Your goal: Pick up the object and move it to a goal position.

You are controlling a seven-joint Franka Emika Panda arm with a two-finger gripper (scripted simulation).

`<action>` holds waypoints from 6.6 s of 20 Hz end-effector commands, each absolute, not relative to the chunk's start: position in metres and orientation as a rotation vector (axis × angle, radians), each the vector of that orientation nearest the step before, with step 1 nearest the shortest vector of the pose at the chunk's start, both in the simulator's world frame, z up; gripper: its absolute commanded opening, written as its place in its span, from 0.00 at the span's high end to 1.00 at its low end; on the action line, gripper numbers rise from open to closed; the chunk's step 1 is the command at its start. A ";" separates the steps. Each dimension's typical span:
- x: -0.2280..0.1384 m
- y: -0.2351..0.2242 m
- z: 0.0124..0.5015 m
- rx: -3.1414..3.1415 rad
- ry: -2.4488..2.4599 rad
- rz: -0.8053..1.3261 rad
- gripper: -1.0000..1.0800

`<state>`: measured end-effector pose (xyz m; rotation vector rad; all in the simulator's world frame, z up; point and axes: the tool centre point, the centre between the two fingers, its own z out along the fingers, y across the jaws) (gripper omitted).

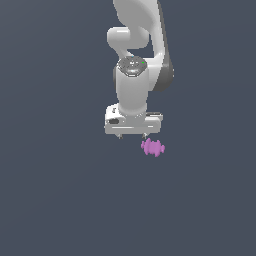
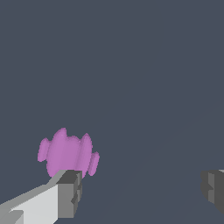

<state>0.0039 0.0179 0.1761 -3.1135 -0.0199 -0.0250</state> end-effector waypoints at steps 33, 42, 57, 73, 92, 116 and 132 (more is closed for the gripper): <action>-0.036 0.045 0.094 -2.797 -0.011 0.100 0.19; -0.054 0.060 0.065 -2.636 0.028 0.095 0.19; -0.062 0.067 0.052 -2.565 0.054 0.084 0.19; -0.065 0.083 0.028 -2.563 0.055 0.083 1.00; -0.016 0.063 0.077 -2.512 -0.114 -0.068 1.00; 0.113 -0.001 0.336 -2.096 -0.811 -0.638 1.00; 0.126 -0.036 0.455 -1.845 -1.060 -0.841 1.00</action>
